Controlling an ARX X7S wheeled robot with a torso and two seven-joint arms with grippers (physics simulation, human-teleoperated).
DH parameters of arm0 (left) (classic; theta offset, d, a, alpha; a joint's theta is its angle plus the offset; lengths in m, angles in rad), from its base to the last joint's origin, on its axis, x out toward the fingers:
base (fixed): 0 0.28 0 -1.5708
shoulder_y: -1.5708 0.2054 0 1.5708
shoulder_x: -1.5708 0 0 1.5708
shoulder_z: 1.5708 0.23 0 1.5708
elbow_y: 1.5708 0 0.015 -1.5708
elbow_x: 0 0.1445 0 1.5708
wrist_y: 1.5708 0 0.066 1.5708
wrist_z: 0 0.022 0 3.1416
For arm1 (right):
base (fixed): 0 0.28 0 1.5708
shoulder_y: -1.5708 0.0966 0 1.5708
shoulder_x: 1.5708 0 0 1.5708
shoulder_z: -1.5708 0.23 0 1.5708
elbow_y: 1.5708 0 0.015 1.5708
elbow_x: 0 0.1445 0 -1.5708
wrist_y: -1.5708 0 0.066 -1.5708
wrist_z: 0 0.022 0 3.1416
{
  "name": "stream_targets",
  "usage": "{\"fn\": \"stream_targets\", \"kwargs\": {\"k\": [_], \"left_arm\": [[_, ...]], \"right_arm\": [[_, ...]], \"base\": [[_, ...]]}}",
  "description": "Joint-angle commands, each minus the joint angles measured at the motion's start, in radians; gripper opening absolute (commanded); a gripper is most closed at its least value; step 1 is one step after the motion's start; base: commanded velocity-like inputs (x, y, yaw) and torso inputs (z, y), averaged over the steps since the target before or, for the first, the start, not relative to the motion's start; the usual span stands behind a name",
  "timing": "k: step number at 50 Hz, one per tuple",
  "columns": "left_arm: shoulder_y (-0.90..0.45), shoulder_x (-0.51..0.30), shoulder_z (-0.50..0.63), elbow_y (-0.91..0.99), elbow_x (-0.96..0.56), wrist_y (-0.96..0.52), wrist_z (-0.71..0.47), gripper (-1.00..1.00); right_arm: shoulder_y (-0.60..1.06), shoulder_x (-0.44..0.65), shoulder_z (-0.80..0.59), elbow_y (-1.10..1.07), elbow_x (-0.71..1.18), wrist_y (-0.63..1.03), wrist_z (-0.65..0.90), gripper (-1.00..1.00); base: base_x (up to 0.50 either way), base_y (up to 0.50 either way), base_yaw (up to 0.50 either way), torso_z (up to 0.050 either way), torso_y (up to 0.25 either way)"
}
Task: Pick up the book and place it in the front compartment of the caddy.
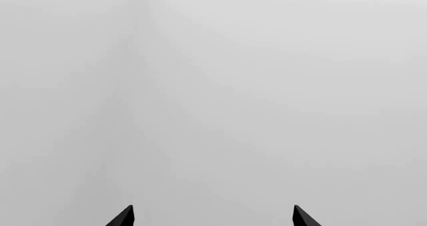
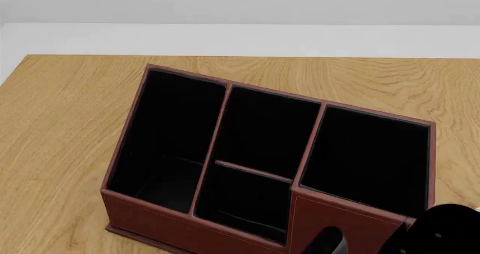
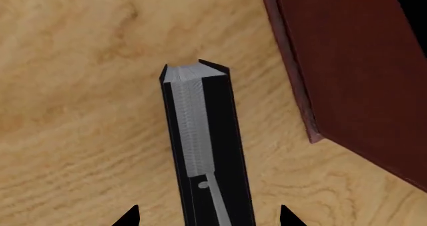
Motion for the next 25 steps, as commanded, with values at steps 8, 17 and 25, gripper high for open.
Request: {"fn": "stream_targets", "kwargs": {"k": [8, 17, 25], "left_arm": [[0.001, -0.003, 0.004, -0.006, 0.004, 0.01, -0.001, 1.0], [0.016, -0.012, -0.006, -0.002, 0.004, 0.022, -0.005, 1.0], [0.021, -0.017, -0.009, -0.001, 0.003, 0.029, -0.009, 1.0]], "right_arm": [[-0.033, -0.005, -0.028, -0.01, -0.077, -0.013, -0.064, 1.0], [-0.016, 0.007, -0.036, -0.035, -0.071, -0.011, -0.078, -1.0], [0.034, 0.0, -0.044, -0.043, -0.031, -0.005, -0.062, -1.0]], "base": [[0.0, 0.0, 0.0, 0.0, 0.0], [0.0, 0.0, 0.0, 0.0, 0.0], [0.0, 0.0, 0.0, 0.0, 0.0]]}}
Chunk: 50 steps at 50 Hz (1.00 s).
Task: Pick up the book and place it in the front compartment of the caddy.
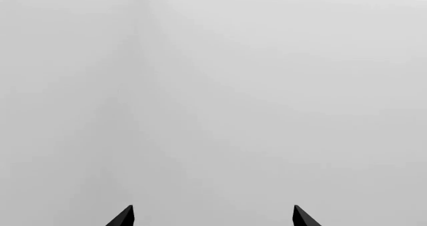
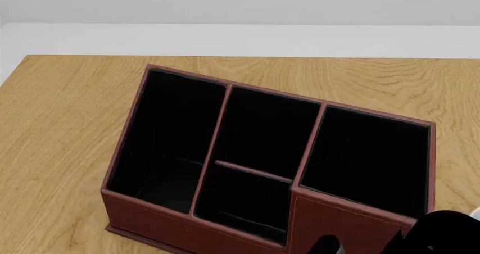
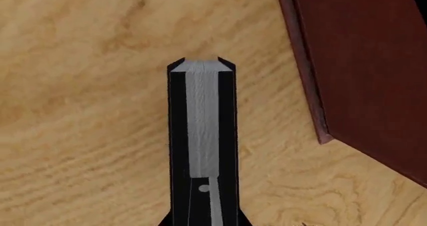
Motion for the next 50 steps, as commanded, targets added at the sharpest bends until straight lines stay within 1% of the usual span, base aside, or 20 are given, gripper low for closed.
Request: {"fn": "stream_targets", "kwargs": {"k": [1, 7, 17, 24, 30, 37, 45, 50], "left_arm": [[0.008, -0.007, -0.005, 0.002, 0.0, 0.01, -0.004, 1.0], [0.016, -0.013, -0.01, 0.005, 0.001, 0.017, -0.008, 1.0], [0.034, -0.024, -0.02, 0.008, 0.001, 0.032, -0.012, 1.0], [0.014, -0.019, -0.002, 0.007, 0.002, 0.026, -0.009, 1.0], [0.027, -0.026, -0.012, 0.006, 0.002, 0.039, -0.012, 1.0], [0.024, -0.027, -0.007, 0.007, 0.003, 0.043, -0.01, 1.0], [0.033, -0.031, -0.011, 0.005, 0.003, 0.055, -0.009, 1.0], [0.025, -0.028, -0.002, 0.005, 0.003, 0.055, -0.007, 1.0]], "right_arm": [[0.046, -0.004, -0.012, -0.018, 0.03, 0.009, -0.002, -1.0], [0.106, -0.03, -0.006, -0.035, 0.075, 0.005, 0.012, -1.0], [0.198, -0.079, 0.019, -0.046, 0.11, 0.006, -0.01, -1.0], [0.218, -0.129, 0.101, -0.04, 0.02, -0.004, -0.137, -1.0], [0.245, -0.165, 0.132, -0.032, -0.033, -0.004, -0.21, -1.0], [0.287, -0.225, 0.169, -0.01, -0.193, -0.011, -0.381, -1.0], [0.344, -0.276, 0.175, 0.028, -0.333, -0.05, -0.536, -1.0], [0.405, -0.328, 0.159, 0.085, -0.455, -0.096, -0.672, -1.0]], "base": [[0.0, 0.0, 0.0, 0.0, 0.0], [0.0, 0.0, 0.0, 0.0, 0.0], [0.0, 0.0, 0.0, 0.0, 0.0], [0.0, 0.0, 0.0, 0.0, 0.0], [0.0, 0.0, 0.0, 0.0, 0.0], [0.0, 0.0, 0.0, 0.0, 0.001], [0.0, 0.0, 0.0, 0.0, 0.0], [0.0, 0.0, 0.0, 0.0, 0.002]]}}
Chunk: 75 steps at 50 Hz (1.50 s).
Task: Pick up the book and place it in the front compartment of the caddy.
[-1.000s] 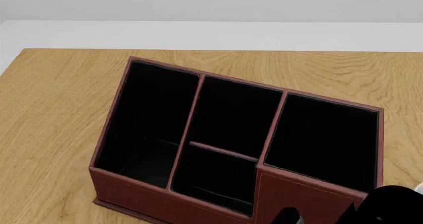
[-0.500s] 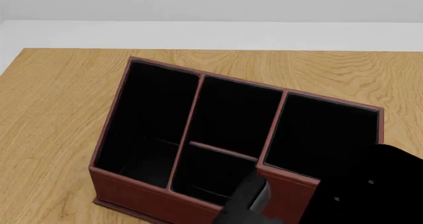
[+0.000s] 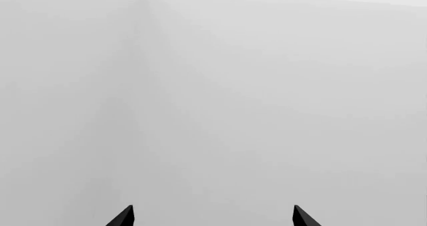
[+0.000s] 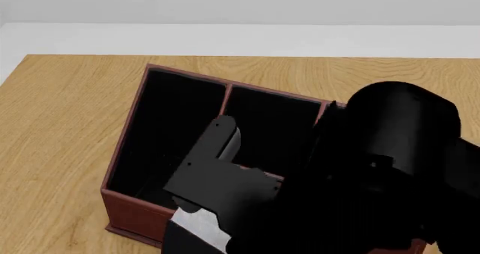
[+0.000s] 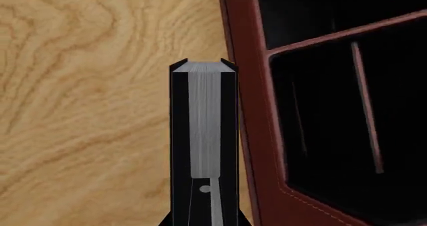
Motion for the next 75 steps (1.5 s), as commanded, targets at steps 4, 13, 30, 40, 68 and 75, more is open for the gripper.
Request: {"fn": "stream_targets", "kwargs": {"k": [4, 13, 30, 40, 68, 75], "left_arm": [[-0.002, -0.002, 0.007, 0.001, 0.0, 0.011, 0.003, 1.0], [0.014, -0.003, 0.002, -0.008, 0.004, 0.027, 0.006, 1.0], [0.029, -0.011, -0.004, -0.003, 0.005, 0.045, 0.005, 1.0], [0.075, -0.024, -0.035, -0.007, 0.009, 0.076, 0.005, 1.0], [0.077, -0.022, -0.03, -0.02, 0.011, 0.09, 0.011, 1.0], [0.081, -0.026, -0.033, -0.017, 0.012, 0.09, 0.007, 1.0]], "right_arm": [[0.156, -0.127, -0.002, 0.122, -0.309, -0.086, -0.33, -1.0], [0.303, -0.228, -0.046, 0.289, -0.455, -0.174, -0.564, -1.0], [0.512, -0.498, -0.311, 0.795, -0.792, -0.396, -1.071, -1.0], [0.457, -0.527, -0.259, 0.872, -1.131, -0.358, -1.274, -1.0], [0.296, -0.527, -0.255, 0.92, -1.464, -0.367, -1.401, -1.0], [0.255, -0.527, -0.257, 0.935, -1.48, -0.381, -1.389, -1.0]], "base": [[0.0, 0.0, 0.0, 0.0, 0.0], [0.0, 0.0, 0.0, 0.0, 0.001], [0.0, 0.0, 0.0, 0.0, 0.001], [0.0, 0.0, 0.0, 0.0, 0.001], [0.0, 0.0, 0.0, 0.0, 0.001], [0.0, 0.0, 0.0, 0.0, 0.001]]}}
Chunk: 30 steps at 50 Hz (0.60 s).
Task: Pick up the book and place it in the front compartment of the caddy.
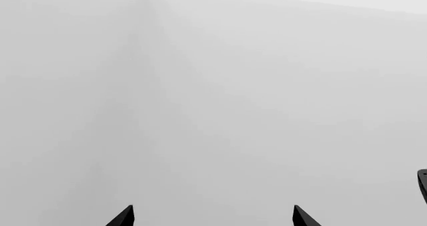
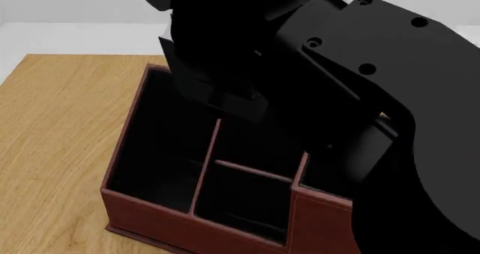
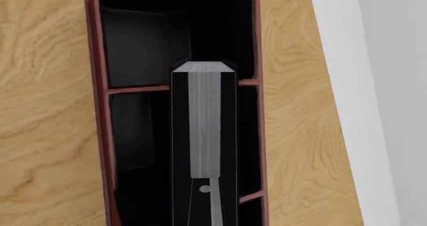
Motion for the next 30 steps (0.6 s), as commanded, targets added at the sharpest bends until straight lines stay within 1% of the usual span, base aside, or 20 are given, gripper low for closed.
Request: {"fn": "stream_targets", "kwargs": {"k": [1, 18, 30], "left_arm": [[0.006, -0.004, -0.003, 0.0, 0.002, 0.004, -0.004, 1.0], [-0.029, 0.003, 0.028, -0.012, 0.002, -0.015, -0.006, 1.0], [-0.028, 0.0, 0.031, -0.012, 0.004, -0.014, -0.009, 1.0]], "right_arm": [[-0.055, -0.001, -0.01, 0.03, -0.091, -0.043, -0.003, -1.0], [-0.13, -0.001, -0.011, 0.083, -0.135, -0.084, 0.015, -1.0], [-0.162, 0.0, -0.014, 0.108, -0.15, -0.103, 0.035, -1.0]], "base": [[0.0, 0.0, 0.0, 0.0, 0.0], [0.0, 0.0, 0.0, 0.0, 0.001], [0.0, 0.0, 0.0, 0.0, 0.002]]}}
